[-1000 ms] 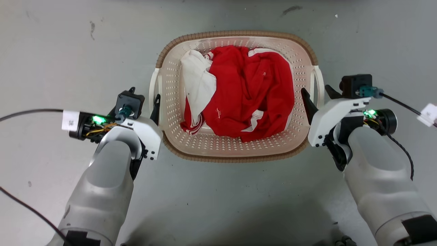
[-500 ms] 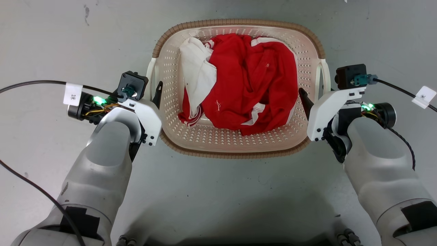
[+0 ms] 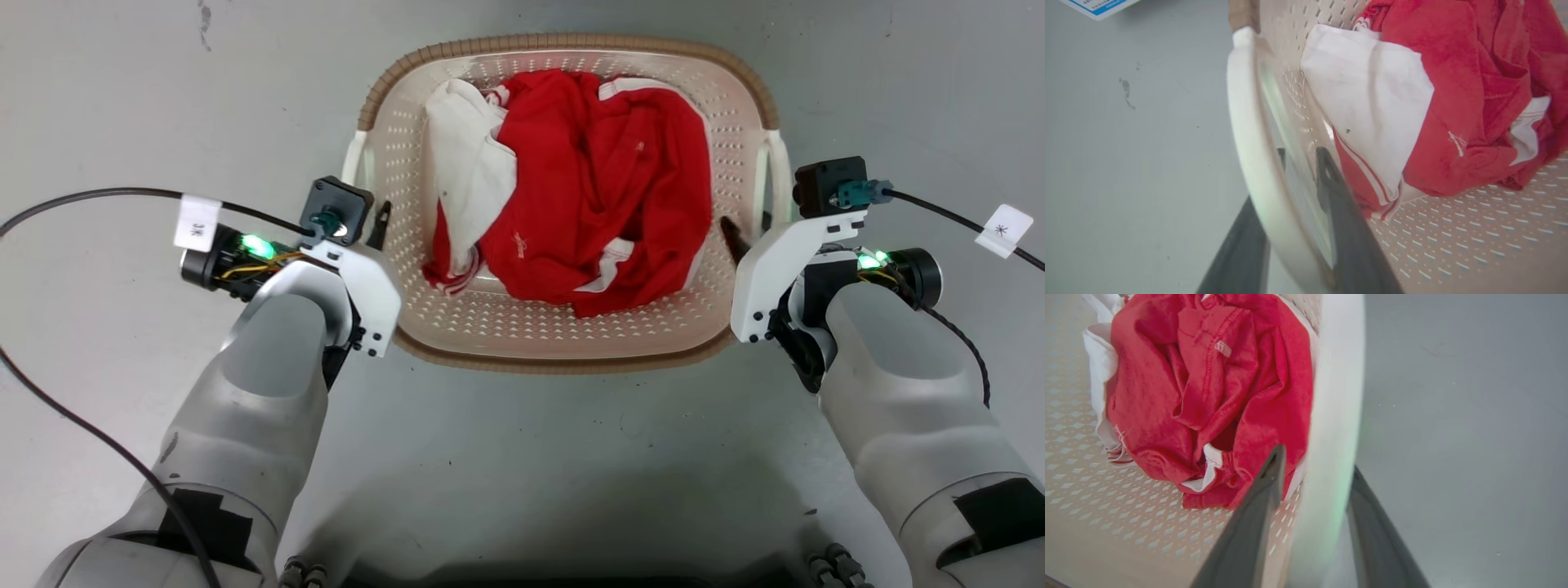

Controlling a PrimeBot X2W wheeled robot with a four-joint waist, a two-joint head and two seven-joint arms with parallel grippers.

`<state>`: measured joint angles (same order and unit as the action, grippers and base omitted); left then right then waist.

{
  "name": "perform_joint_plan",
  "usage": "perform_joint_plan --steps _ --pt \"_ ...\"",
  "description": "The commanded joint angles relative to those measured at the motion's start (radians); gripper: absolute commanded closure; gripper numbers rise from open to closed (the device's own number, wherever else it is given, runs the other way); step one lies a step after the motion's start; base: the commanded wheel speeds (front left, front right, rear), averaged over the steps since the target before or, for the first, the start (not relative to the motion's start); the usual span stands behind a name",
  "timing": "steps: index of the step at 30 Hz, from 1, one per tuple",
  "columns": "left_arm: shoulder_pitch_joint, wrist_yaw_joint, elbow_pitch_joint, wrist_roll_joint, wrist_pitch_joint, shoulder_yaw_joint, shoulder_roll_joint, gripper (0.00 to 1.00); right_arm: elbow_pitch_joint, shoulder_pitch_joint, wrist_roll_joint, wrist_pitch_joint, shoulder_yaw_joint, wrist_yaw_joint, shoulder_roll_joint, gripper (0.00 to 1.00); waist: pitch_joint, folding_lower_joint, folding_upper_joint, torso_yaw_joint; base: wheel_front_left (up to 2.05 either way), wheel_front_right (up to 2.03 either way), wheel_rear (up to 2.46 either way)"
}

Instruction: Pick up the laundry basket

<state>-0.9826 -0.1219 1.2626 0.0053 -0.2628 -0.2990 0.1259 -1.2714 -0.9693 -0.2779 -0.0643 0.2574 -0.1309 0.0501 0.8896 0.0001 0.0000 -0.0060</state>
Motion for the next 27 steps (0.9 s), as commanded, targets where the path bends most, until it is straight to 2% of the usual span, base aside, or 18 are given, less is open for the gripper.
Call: perform_joint_plan --steps 1,9,15,27 --pt "-0.003 0.000 0.005 -0.005 0.001 -0.005 0.004 1.00 -0.005 -0.018 -0.008 -0.004 0.003 0.000 0.000 1.00 -0.002 -0.0001 0.0000 0.001 0.00 0.00 0.00" --pt "0.016 -0.006 0.010 -0.013 -0.001 -0.041 0.003 1.00 -0.011 -0.014 0.005 -0.003 -0.003 0.000 0.005 1.00 -0.031 -0.0001 0.0000 0.003 0.00 0.00 0.00" --pt "0.052 -0.008 0.016 -0.033 0.000 -0.081 -0.009 1.00 -0.014 0.018 0.022 0.027 -0.016 0.000 0.004 1.00 -0.093 -0.0001 0.0000 -0.004 0.00 0.00 0.00" --pt "0.153 -0.008 0.020 -0.164 0.103 -0.259 -0.037 1.00 -0.015 0.122 0.094 0.238 -0.033 0.000 0.005 1.00 -0.340 -0.0001 0.0000 -0.013 0.00 0.00 0.00"
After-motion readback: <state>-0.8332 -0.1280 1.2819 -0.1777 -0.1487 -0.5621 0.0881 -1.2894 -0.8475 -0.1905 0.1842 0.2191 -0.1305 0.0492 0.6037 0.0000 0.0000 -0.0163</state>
